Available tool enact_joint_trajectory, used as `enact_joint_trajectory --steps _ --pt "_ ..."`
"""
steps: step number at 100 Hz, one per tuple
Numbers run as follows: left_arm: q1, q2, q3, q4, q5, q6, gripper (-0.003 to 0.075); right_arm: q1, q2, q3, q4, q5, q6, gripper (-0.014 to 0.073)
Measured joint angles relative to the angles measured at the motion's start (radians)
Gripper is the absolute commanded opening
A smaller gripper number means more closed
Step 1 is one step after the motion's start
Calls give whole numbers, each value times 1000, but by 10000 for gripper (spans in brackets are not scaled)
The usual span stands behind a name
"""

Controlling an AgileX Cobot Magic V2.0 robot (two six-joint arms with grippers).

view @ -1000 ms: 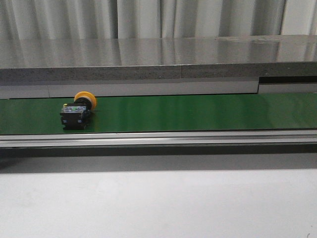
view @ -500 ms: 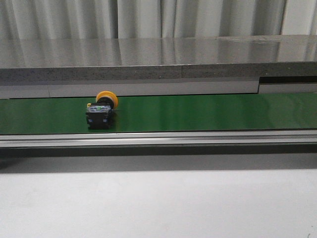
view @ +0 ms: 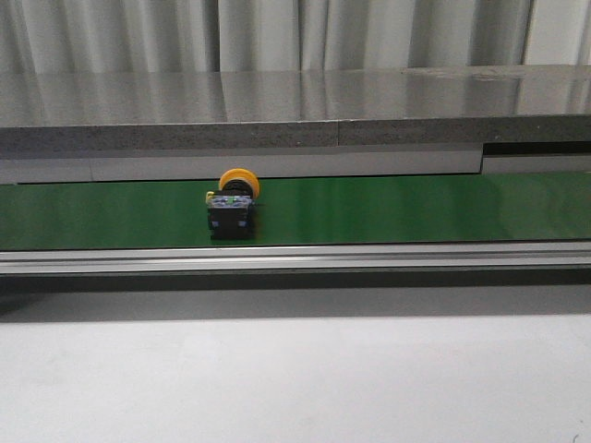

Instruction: Move button from left to right

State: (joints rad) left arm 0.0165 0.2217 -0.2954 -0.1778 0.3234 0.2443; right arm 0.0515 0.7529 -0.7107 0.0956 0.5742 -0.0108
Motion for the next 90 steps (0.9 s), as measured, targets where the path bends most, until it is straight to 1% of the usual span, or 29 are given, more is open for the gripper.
enact_joint_trajectory --steps 12,22,29,34,41,47,48,50,55,62,67,71,90 --pt "0 0 0 0 0 0 -19 0 134 -62 0 10 0 -67" --pt "0 0 0 0 0 0 -19 0 206 -86 0 10 0 -64" --pt "0 0 0 0 0 0 -19 0 239 -88 13 10 0 -36" --pt "0 0 0 0 0 0 -19 0 252 -88 25 15 0 14" --pt "0 0 0 0 0 0 -19 0 263 -88 39 23 0 132" --pt "0 0 0 0 0 0 -19 0 262 -88 44 32 0 272" --pt "0 0 0 0 0 0 -19 0 262 -88 46 33 0 306" --pt "0 0 0 0 0 0 -19 0 262 -88 46 37 0 338" --pt "0 0 0 0 0 0 -19 0 262 -89 48 44 0 460" --pt "0 0 0 0 0 0 -19 0 262 -89 48 51 0 573" --pt "0 0 0 0 0 0 -19 0 262 -89 48 51 0 620" --pt "0 0 0 0 0 0 -19 0 262 -89 51 51 0 638" --pt "0 0 0 0 0 0 -19 0 262 -89 82 60 0 636"
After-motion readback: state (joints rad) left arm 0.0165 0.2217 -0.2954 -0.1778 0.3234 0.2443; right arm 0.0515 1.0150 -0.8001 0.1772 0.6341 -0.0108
